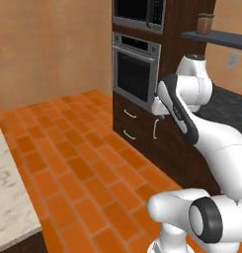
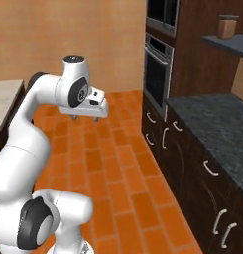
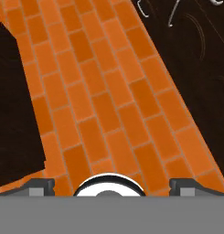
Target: Navigate to the sink.
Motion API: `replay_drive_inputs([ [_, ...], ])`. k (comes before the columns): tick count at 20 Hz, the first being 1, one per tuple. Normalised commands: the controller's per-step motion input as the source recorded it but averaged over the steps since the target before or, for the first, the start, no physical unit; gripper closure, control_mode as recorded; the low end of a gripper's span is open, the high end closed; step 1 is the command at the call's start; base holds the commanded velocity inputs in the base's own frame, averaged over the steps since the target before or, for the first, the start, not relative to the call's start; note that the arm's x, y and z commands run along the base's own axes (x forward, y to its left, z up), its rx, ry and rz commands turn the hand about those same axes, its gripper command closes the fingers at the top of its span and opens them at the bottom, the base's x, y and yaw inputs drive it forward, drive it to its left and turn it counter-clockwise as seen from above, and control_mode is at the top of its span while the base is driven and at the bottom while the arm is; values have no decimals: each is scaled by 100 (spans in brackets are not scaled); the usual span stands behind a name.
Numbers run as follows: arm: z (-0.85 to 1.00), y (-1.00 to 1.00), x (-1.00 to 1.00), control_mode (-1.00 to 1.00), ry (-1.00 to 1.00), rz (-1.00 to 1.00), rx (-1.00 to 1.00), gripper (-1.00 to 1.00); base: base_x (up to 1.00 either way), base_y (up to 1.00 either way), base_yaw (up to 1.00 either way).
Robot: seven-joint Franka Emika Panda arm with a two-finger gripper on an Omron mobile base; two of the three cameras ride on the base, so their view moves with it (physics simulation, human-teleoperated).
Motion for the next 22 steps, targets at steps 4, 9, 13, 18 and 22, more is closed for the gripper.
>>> replay_drive_inputs([
  [4, 0, 0, 0, 100, 0, 0, 0, -100, -87, 3, 3],
  [9, 0, 0, 0, 100, 0, 0, 0, -100, -66, 53, 9],
  [13, 0, 0, 0, 100, 0, 0, 0, -100, -39, 100, 14],
  [18, 0, 0, 0, 100, 0, 0, 0, -100, -35, 100, 14],
  [22, 0, 0, 0, 100, 0, 0, 0, -100, -27, 100, 19],
])
